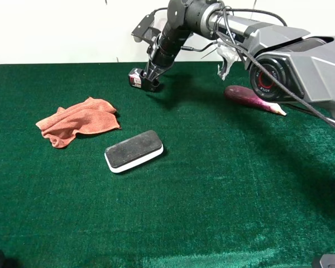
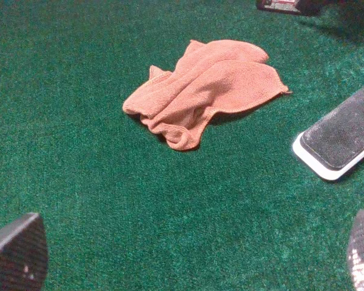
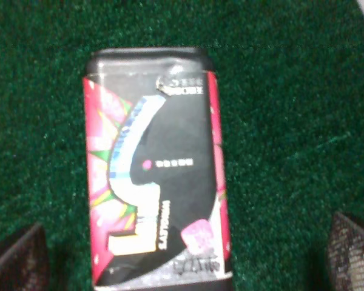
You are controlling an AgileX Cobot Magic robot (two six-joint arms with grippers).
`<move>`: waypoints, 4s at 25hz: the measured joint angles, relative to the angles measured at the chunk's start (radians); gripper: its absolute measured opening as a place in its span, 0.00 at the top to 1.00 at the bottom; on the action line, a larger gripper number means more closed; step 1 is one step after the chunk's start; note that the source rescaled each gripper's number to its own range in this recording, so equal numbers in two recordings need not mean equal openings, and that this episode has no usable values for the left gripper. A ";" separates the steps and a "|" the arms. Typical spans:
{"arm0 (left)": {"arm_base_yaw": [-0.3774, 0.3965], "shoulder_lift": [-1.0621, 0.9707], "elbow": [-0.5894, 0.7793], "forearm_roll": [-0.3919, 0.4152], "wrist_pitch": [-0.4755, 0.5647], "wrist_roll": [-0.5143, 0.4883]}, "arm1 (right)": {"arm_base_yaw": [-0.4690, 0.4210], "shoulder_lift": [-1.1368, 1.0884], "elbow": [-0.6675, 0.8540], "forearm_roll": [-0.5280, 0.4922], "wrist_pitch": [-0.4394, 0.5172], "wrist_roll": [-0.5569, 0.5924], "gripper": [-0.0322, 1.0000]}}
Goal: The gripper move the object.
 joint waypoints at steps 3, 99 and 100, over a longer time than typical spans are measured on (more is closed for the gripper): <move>0.000 0.000 0.000 0.000 0.000 0.000 | 0.000 0.018 0.000 0.005 -0.018 -0.008 0.00; 0.000 0.000 0.000 0.000 0.000 0.000 | 0.139 -1.070 1.278 0.020 -0.083 0.059 0.96; 0.000 0.000 0.000 0.000 0.000 0.000 | 0.156 -1.075 1.293 0.020 -0.085 0.065 0.96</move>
